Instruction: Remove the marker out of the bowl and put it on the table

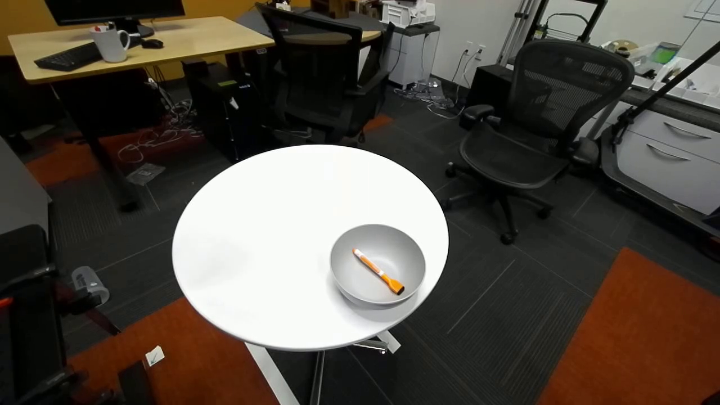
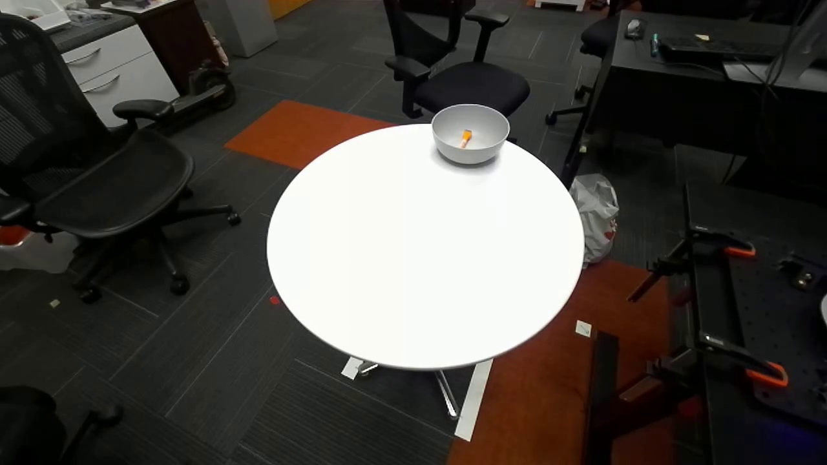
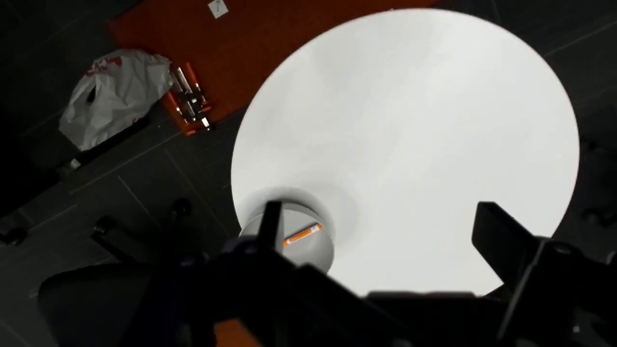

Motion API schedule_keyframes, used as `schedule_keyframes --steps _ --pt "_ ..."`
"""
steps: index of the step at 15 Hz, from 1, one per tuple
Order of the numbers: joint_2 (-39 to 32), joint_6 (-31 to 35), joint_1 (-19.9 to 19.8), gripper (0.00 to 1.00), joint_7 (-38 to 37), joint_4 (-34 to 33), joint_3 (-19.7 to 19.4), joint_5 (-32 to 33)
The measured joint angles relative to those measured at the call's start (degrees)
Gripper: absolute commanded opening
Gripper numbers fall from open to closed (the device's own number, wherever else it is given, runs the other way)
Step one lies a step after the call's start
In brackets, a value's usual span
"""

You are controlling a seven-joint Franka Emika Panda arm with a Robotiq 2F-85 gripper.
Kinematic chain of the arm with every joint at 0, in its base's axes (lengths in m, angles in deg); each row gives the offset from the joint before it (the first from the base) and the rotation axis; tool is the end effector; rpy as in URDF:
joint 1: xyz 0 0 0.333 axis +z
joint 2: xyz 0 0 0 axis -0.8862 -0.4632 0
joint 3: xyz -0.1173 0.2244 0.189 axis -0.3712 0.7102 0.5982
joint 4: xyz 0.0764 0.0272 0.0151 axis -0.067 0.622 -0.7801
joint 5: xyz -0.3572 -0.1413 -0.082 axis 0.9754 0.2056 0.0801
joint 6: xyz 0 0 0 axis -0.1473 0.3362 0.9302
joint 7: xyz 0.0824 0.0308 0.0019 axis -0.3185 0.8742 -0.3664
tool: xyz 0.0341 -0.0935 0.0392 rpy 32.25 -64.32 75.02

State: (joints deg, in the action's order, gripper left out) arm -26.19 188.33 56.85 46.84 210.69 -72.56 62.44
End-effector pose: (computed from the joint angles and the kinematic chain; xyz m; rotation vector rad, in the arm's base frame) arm 0.4182 -0.0098 0.5434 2.9808 -0.7541 0.1375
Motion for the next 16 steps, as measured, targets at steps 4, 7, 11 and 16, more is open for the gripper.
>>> schedule_keyframes --steps 4,7,11,16 --pt "-8.0 4.0 -2.2 1.00 -4.6 -4.2 -3.2 -3.4" --pt "-14.3 6.2 -2.7 1.00 -11.5 -8.1 -4.1 -5.3" --pt "-21.4 7.0 -2.8 1.00 -21.8 -12.6 -5.4 -5.7" --pt "-28.1 8.6 -2.8 1.00 -32.1 -15.1 -7.7 -7.5"
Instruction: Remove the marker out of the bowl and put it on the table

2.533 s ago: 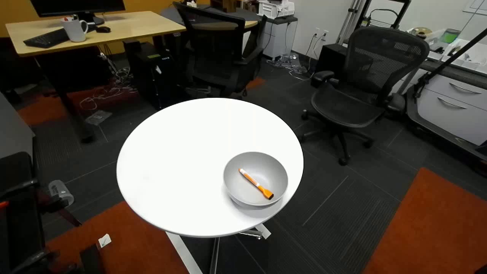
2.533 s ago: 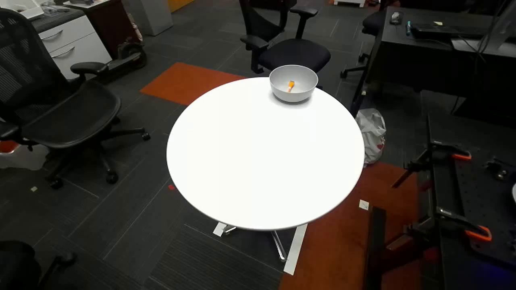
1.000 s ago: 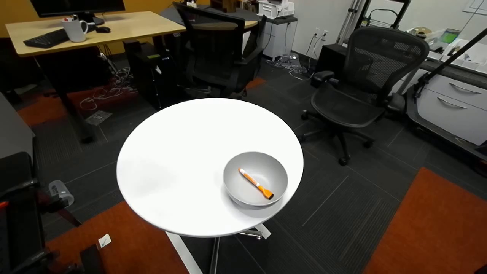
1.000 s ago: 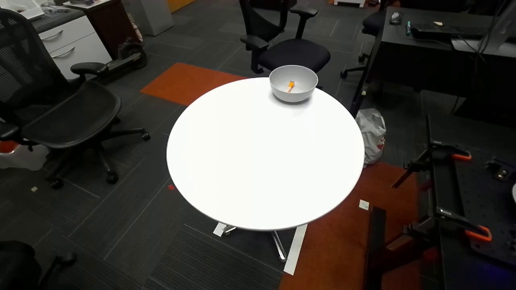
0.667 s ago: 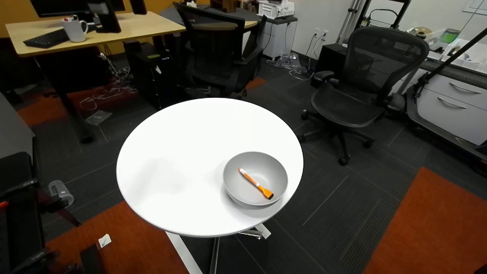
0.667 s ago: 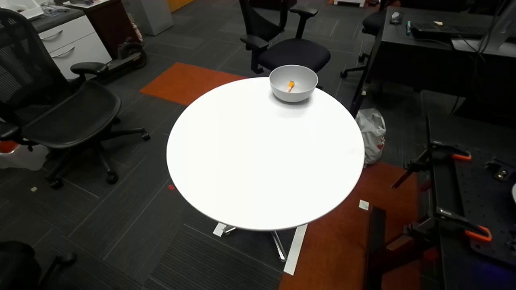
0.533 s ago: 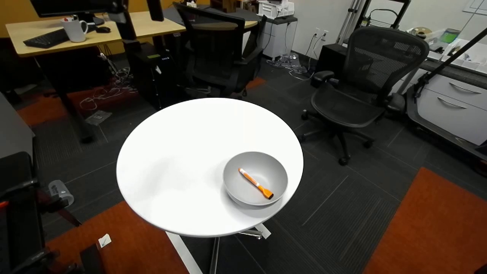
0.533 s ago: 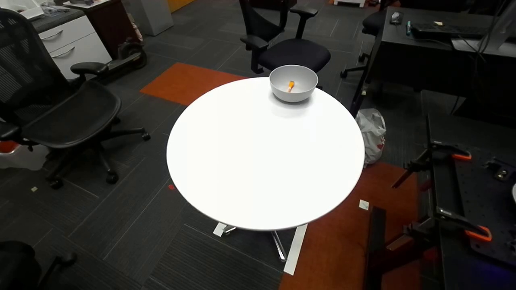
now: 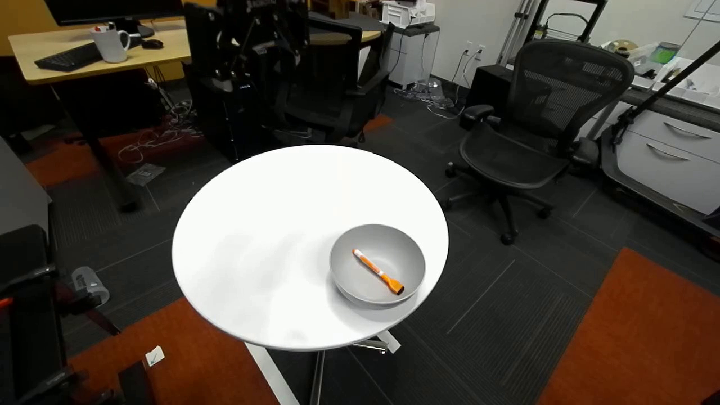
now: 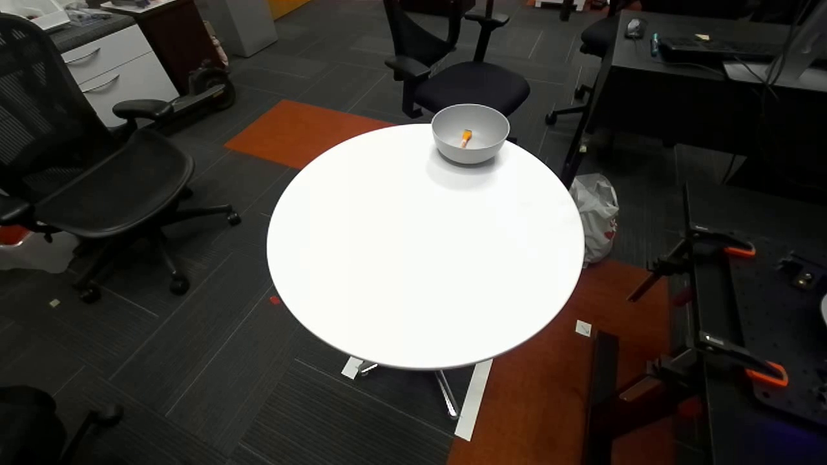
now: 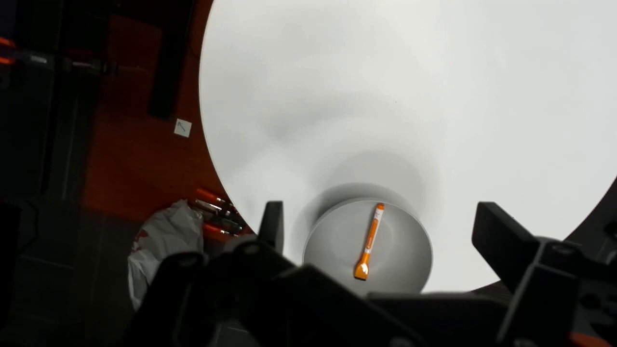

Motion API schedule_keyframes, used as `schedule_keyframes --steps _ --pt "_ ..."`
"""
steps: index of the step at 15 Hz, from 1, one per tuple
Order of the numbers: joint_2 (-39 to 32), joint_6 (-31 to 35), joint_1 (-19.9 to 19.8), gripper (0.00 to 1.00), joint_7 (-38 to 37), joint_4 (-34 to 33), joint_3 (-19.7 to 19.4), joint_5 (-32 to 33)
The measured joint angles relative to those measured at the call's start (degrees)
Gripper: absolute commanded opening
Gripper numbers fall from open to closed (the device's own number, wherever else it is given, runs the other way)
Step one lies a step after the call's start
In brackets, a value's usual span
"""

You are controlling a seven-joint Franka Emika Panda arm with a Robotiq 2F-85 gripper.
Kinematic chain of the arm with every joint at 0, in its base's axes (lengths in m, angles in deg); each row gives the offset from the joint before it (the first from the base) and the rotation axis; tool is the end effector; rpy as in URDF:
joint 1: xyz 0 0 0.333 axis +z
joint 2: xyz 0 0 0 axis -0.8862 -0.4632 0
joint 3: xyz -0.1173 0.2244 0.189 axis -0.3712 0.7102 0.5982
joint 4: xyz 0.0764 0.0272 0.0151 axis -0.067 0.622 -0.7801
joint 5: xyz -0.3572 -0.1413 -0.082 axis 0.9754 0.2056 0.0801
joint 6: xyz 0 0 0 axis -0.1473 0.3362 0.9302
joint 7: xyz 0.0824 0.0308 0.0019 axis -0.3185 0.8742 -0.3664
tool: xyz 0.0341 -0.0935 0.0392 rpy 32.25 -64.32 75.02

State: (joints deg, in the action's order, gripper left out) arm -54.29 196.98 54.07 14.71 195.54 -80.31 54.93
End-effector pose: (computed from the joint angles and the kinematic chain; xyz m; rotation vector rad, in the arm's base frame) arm 0.5462 -0.1099 0.4447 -2.4654 1.8402 0.0454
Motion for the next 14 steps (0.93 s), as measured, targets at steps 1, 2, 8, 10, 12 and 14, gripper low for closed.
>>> schedule_keyframes --steps 1,2,8,10,12,14 --pt "-1.2 0.5 0.0 1.00 -1.7 -0.2 -0.4 -0.9" --pt "-2.2 1.2 0.0 1.00 -3.2 -0.3 -0.8 -1.7" --pt "-7.4 7.1 0.1 1.00 -12.5 -0.3 -3.1 -3.1" --pt "-8.3 7.8 0.1 1.00 -15.5 -0.3 -4.0 -2.4" --pt "-8.8 8.0 0.1 1.00 -18.3 -0.4 -4.9 -0.8" --pt "-8.9 8.0 0.1 1.00 -20.3 -0.5 -5.3 1.0"
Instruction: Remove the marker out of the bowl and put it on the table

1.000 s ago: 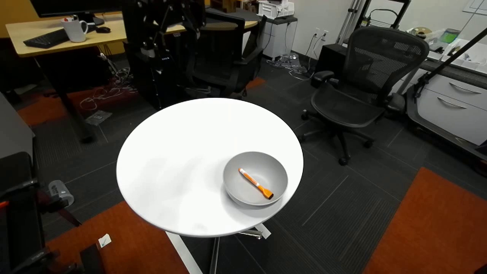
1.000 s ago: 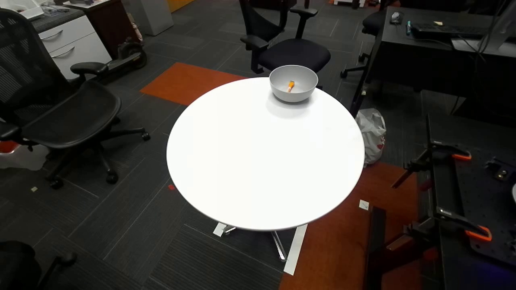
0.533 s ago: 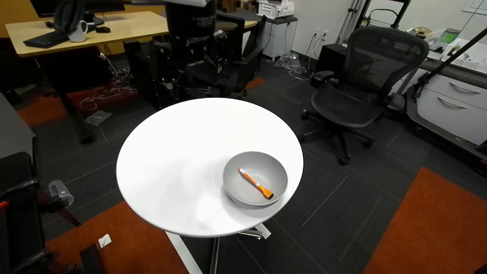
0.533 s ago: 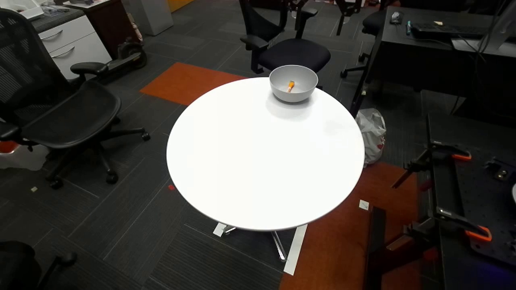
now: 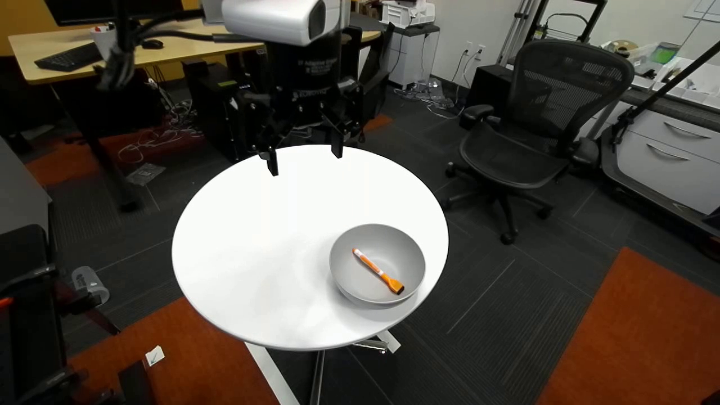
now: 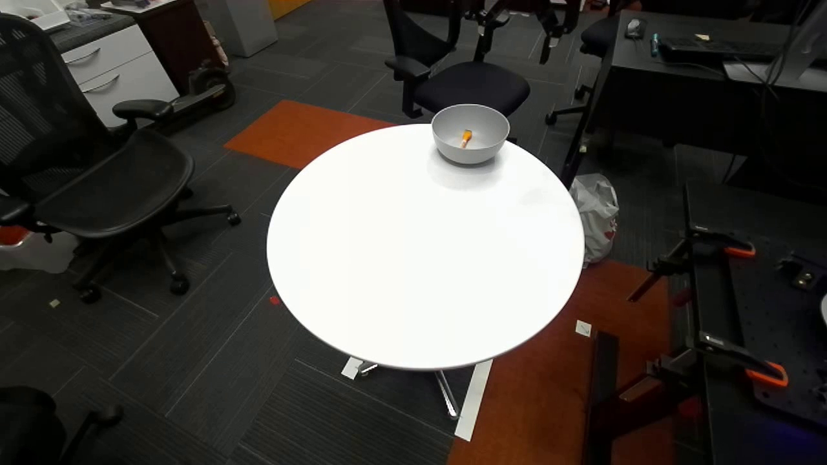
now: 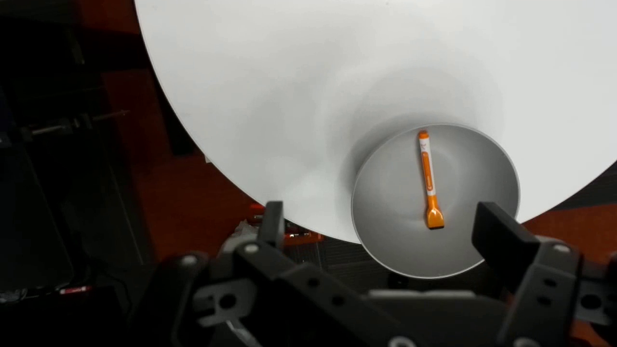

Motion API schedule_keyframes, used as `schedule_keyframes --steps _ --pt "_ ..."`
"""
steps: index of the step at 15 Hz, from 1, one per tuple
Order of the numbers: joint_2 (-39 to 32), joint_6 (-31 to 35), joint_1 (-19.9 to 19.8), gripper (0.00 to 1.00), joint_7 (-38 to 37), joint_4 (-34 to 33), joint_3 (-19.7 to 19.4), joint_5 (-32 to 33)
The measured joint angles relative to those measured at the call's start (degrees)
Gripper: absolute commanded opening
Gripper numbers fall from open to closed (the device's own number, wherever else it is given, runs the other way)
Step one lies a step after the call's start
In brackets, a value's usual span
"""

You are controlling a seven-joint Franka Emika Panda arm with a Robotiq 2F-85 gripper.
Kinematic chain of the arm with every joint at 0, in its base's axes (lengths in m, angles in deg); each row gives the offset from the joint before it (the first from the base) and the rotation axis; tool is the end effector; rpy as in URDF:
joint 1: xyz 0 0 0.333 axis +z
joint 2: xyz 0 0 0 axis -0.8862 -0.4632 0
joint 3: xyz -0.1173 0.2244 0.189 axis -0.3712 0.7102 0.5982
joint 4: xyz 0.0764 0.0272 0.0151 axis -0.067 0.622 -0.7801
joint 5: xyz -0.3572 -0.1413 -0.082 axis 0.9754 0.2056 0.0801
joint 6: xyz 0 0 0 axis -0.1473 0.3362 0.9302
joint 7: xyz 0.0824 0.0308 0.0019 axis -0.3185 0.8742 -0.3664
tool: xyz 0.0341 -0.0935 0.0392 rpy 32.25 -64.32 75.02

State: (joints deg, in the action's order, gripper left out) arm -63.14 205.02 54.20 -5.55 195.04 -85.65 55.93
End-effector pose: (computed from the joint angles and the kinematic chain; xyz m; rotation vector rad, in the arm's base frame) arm 0.5614 -0.1674 0.3737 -2.0310 2.3705 0.0259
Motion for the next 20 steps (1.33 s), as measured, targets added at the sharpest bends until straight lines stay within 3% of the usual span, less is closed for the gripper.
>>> schedule_keyframes --steps 12,20 --pt "-1.0 0.0 0.2 1.00 -0.8 -0.7 -0.2 0.6" --pt "-10.8 0.0 0.2 1.00 -4.9 -9.0 -2.6 1.1"
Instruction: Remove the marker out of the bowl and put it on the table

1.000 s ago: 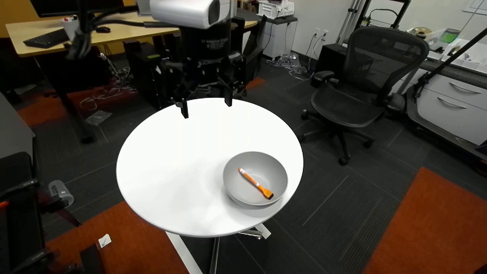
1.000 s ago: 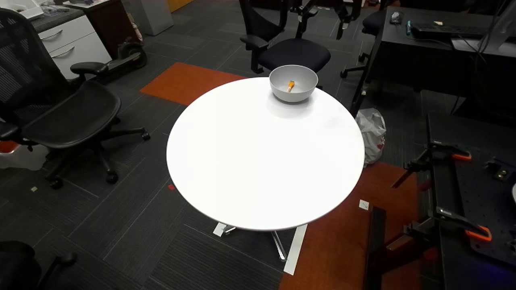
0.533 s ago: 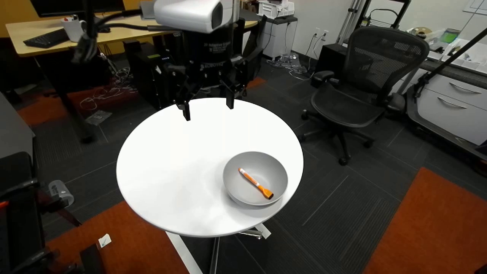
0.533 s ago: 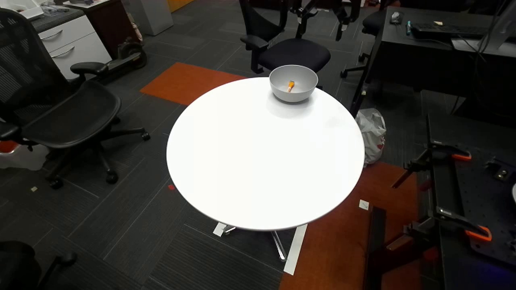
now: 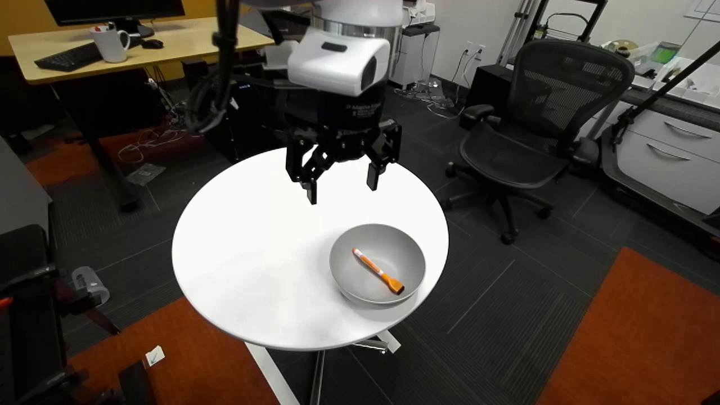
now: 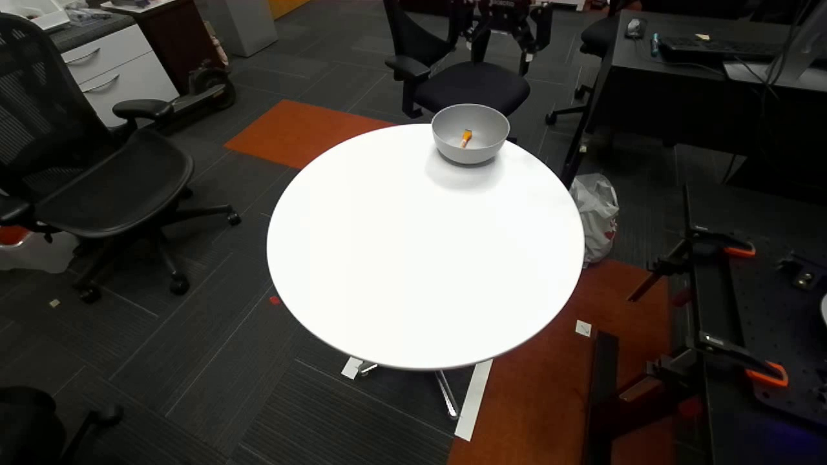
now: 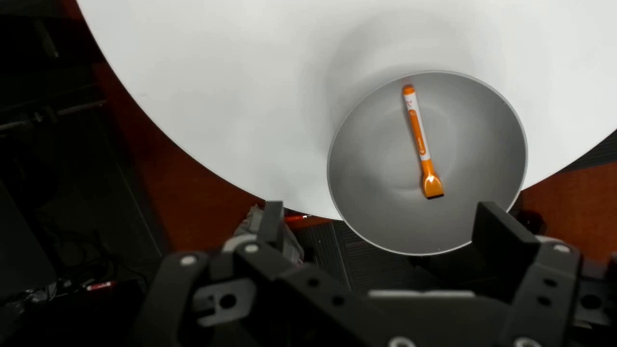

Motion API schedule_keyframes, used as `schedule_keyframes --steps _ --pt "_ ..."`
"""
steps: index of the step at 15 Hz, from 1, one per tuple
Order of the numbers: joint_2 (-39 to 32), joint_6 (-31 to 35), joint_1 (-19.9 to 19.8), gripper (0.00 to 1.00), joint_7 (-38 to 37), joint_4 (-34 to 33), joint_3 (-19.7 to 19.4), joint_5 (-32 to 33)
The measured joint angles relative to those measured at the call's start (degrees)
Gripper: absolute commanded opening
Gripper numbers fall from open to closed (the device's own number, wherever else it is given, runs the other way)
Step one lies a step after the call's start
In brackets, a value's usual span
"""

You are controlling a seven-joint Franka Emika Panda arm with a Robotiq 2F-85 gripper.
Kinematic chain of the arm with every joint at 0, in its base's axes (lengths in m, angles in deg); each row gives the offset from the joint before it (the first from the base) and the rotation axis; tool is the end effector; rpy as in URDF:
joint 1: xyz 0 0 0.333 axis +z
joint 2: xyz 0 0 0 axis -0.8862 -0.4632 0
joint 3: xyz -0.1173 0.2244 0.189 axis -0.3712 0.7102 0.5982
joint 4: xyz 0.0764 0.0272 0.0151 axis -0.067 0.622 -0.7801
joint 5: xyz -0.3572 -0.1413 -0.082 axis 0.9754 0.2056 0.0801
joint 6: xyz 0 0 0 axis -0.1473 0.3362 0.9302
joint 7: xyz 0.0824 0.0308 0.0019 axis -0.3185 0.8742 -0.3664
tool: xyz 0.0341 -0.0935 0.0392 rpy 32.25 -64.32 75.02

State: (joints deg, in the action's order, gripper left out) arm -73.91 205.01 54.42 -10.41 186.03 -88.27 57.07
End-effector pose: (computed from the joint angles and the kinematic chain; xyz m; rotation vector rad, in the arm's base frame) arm 0.5979 -0.2013 0.3323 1.8863 -2.4552 -0.0091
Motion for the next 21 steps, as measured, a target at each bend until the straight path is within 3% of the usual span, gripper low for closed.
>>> schedule_keyframes --steps 6,16,21 --pt "-8.3 1.1 0.0 1.00 -0.1 -6.9 -1.1 0.1" --pt "-18.5 7.4 -1.6 1.00 0.5 -12.6 -1.2 -1.5" --pt "-22.6 7.5 -2.4 1.00 1.4 -16.5 -1.1 -3.4"
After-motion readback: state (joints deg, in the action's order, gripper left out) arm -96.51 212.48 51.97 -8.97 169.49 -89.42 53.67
